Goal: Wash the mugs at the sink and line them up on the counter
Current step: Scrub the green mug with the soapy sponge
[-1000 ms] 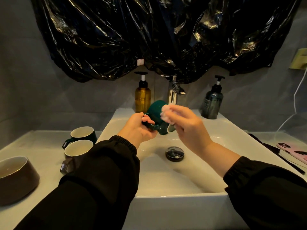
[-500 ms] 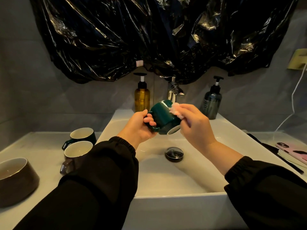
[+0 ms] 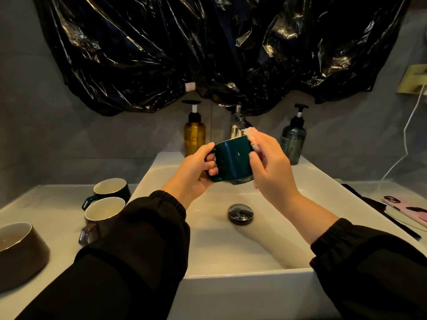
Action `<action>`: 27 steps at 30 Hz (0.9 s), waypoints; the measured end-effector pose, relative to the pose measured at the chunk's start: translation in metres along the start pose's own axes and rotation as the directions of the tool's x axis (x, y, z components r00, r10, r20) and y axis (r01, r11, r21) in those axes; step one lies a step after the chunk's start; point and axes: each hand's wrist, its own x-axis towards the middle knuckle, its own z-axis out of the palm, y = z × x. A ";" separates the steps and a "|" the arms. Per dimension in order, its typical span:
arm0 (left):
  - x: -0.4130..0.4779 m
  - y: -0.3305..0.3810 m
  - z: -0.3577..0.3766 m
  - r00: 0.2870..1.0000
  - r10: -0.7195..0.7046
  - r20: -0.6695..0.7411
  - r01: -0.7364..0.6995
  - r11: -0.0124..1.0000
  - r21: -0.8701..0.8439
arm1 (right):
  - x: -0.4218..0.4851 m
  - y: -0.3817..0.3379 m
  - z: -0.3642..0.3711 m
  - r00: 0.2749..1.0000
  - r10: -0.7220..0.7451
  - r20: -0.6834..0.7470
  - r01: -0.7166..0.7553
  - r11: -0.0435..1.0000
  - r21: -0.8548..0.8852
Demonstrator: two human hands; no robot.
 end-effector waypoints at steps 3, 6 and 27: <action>0.000 0.001 -0.001 1.000 0.007 0.030 -0.006 1.000 -0.012 | 0.002 -0.003 0.003 0.981 -0.191 0.013 0.192 0.980 -0.046; -0.001 0.002 0.001 0.998 0.008 0.055 -0.009 1.000 0.016 | 0.005 -0.001 -0.001 0.998 -0.019 -0.054 0.021 0.999 0.037; -0.017 -0.006 0.009 0.955 0.242 0.173 -0.292 0.647 0.704 | 0.031 0.020 -0.042 0.793 0.598 -0.116 -0.537 0.777 0.329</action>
